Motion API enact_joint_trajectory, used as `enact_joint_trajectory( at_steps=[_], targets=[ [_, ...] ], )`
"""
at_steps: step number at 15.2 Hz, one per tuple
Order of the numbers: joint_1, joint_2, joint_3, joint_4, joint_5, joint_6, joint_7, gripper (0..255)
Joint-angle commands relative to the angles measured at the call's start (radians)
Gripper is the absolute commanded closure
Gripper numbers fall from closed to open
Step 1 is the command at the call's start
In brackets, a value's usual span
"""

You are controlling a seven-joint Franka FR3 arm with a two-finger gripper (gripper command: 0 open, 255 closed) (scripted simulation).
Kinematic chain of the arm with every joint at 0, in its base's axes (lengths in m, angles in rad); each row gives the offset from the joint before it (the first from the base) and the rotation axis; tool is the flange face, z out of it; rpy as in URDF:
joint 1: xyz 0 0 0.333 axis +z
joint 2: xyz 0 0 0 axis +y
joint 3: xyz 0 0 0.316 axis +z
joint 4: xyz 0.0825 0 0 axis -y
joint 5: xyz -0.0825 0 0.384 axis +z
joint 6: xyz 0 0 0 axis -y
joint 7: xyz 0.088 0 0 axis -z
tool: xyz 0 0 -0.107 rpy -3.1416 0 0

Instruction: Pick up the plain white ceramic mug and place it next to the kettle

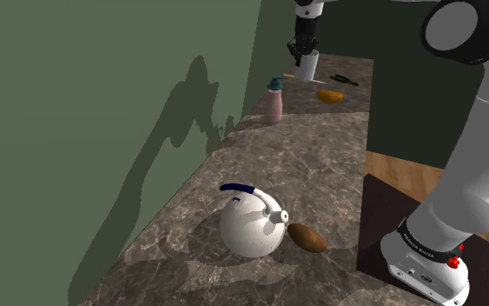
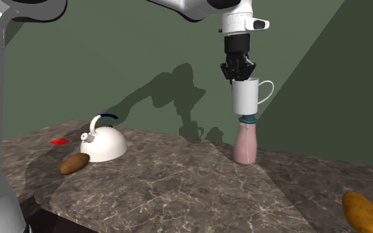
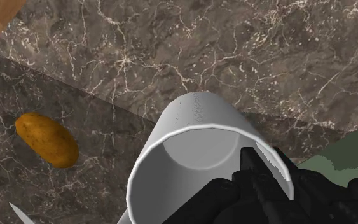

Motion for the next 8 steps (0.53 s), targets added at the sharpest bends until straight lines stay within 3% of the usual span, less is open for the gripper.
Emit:
enact_joint_trajectory(
  at_steps=[1, 8],
  targets=[
    [0.033, -0.028, 0.015, -0.032, -0.014, 0.003, 0.05, 255],
    [0.133, -0.103, 0.077, -0.127, -0.049, 0.022, 0.213, 255]
  ],
)
